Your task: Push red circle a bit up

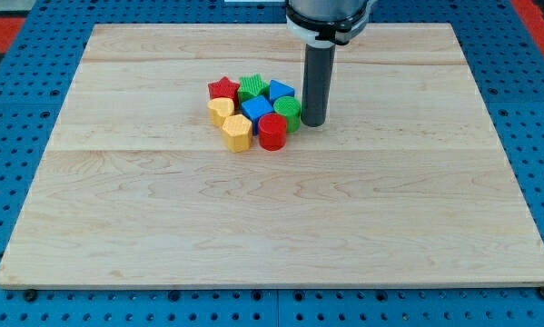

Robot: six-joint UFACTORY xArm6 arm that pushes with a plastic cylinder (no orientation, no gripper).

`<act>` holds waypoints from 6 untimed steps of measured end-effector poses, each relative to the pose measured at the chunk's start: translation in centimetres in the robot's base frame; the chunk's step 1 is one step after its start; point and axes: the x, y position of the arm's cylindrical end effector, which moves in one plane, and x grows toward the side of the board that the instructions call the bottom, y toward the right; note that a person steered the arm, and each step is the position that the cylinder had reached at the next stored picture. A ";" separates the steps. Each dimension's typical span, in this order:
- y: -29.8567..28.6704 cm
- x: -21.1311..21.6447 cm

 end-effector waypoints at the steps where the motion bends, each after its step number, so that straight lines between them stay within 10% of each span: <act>1: -0.1 0.0; 6: -1.8 5.4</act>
